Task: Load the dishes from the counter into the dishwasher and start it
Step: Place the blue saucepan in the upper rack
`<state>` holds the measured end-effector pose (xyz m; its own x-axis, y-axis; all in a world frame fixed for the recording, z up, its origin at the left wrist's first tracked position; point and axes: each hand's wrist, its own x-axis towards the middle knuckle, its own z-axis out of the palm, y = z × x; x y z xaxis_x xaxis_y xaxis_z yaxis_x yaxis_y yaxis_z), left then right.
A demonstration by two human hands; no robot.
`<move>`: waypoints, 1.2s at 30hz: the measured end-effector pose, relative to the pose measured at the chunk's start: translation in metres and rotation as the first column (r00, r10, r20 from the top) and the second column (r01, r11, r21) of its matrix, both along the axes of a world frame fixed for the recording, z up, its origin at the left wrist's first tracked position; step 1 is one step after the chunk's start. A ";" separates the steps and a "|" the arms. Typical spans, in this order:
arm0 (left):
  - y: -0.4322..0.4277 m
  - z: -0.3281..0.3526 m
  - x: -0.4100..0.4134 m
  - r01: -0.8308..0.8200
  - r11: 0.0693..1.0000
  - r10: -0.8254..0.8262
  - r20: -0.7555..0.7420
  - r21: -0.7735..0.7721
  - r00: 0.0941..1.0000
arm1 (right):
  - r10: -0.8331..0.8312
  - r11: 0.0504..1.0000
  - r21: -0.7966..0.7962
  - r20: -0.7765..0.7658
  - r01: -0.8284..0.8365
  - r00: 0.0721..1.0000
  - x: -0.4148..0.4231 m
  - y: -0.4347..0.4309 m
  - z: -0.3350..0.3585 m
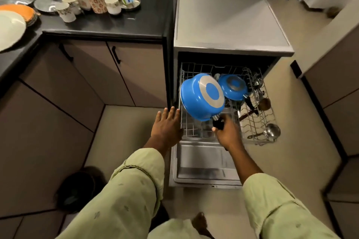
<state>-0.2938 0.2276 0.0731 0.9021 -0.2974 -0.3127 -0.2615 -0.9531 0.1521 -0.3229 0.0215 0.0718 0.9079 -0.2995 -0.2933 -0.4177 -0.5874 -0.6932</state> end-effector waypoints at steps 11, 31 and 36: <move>-0.086 -0.052 0.022 0.019 1.000 -0.021 -0.145 -0.014 0.989 | -0.032 0.979 -0.205 -0.060 0.019 0.998 0.027 -0.100 -0.032; -0.192 -0.213 0.138 0.230 0.969 -0.180 -0.390 0.086 0.903 | -0.070 0.973 -0.228 -0.162 0.032 0.984 0.138 -0.210 -0.200; -0.198 -0.236 0.144 0.273 0.955 -0.189 -0.467 0.118 0.864 | -0.104 0.937 -0.349 -0.214 0.024 0.971 0.130 -0.218 -0.226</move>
<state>-0.1500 0.0292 -0.1632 0.5658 -0.3825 -0.7304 -0.4213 -0.8956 0.1427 -0.1927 -0.1969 -0.1542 0.8053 -0.4733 -0.3570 -0.5837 -0.7383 -0.3379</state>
